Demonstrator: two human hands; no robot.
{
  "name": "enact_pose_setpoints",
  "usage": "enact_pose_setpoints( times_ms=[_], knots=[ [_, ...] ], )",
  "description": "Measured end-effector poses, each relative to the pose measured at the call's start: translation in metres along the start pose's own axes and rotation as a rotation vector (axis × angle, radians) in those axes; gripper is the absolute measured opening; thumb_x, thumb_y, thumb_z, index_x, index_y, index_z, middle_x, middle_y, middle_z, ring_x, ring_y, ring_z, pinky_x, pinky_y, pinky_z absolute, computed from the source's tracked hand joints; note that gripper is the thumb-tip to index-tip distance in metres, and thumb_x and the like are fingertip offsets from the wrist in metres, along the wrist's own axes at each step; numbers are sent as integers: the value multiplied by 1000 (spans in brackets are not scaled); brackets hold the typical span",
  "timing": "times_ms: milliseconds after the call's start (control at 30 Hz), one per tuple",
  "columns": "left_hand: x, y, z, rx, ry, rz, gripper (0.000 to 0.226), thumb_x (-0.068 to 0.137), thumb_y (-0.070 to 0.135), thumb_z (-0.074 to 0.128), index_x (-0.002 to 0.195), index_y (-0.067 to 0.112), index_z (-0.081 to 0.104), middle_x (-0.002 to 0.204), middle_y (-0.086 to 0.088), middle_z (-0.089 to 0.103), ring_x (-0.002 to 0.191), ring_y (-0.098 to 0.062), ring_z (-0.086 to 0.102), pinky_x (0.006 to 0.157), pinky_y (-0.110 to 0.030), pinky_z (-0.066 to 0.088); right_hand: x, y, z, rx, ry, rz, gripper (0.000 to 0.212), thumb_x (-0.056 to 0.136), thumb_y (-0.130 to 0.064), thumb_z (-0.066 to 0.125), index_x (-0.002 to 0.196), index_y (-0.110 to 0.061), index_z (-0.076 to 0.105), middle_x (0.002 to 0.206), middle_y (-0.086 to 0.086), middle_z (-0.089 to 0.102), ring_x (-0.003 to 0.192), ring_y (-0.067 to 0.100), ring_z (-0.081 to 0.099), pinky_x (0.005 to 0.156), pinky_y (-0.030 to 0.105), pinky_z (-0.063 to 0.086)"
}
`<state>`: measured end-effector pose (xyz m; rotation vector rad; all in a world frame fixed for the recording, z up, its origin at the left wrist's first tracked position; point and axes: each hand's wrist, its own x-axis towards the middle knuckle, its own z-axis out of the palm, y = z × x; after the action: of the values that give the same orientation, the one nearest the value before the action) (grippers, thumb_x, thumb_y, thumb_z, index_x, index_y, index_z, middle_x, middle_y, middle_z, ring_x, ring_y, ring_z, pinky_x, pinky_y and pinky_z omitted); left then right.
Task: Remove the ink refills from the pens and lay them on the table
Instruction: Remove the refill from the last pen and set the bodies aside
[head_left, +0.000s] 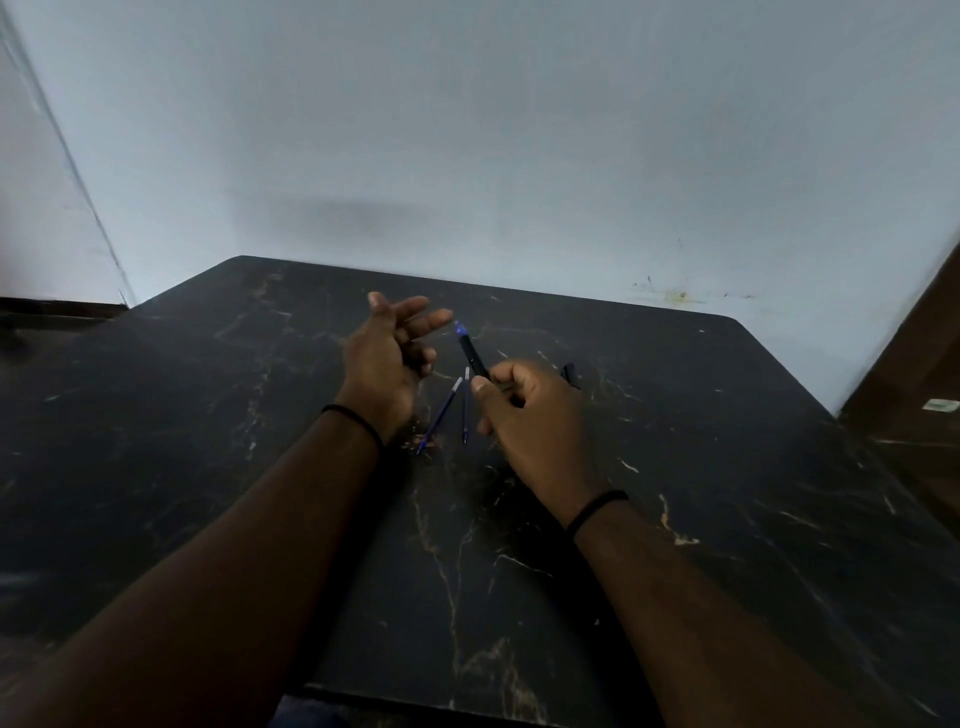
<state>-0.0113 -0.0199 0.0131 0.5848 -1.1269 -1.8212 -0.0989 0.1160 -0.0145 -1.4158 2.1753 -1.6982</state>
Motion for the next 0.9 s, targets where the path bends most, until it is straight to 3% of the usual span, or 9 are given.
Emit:
enact_pose_setpoints(
  times_ms=[100, 200, 500, 767, 900],
  knots=[
    [5, 1, -5, -76, 31, -10, 57, 105, 49, 20, 109, 10, 61, 101, -9, 76, 56, -11, 58, 53, -24, 45, -4, -4, -1, -48, -74, -78, 16, 89, -37, 66, 79, -24, 70, 57, -10, 61, 54, 8, 61, 61, 37, 57],
    [9, 2, -8, -123, 43, -11, 57, 104, 49, 20, 107, 11, 62, 93, -6, 77, 68, -13, 60, 57, -23, 49, -5, -6, 0, -38, -107, -110, 15, 88, -34, 67, 81, -22, 72, 55, -10, 60, 53, 13, 61, 58, 40, 56],
    [9, 0, -7, -97, 8, -19, 58, 104, 50, 21, 114, 9, 61, 97, -6, 76, 50, -11, 53, 57, -26, 45, -4, -4, 1, -116, -138, -124, 10, 87, -35, 68, 82, -29, 71, 62, -9, 65, 55, 7, 63, 60, 37, 57],
    [-3, -2, 3, 32, -137, -7, 57, 105, 49, 22, 110, 9, 62, 100, -9, 75, 56, -12, 55, 55, -24, 46, -5, -2, 3, -145, -98, -129, 16, 86, -39, 66, 80, -25, 70, 62, -9, 64, 55, 6, 60, 56, 35, 55],
    [-6, -4, 8, 202, -139, 27, 61, 103, 53, 23, 113, 10, 66, 100, -10, 74, 64, -12, 55, 66, -28, 44, -3, 1, 3, -139, -36, -115, 20, 86, -43, 64, 81, -24, 67, 62, -8, 62, 56, 8, 58, 54, 35, 52]
  ],
)
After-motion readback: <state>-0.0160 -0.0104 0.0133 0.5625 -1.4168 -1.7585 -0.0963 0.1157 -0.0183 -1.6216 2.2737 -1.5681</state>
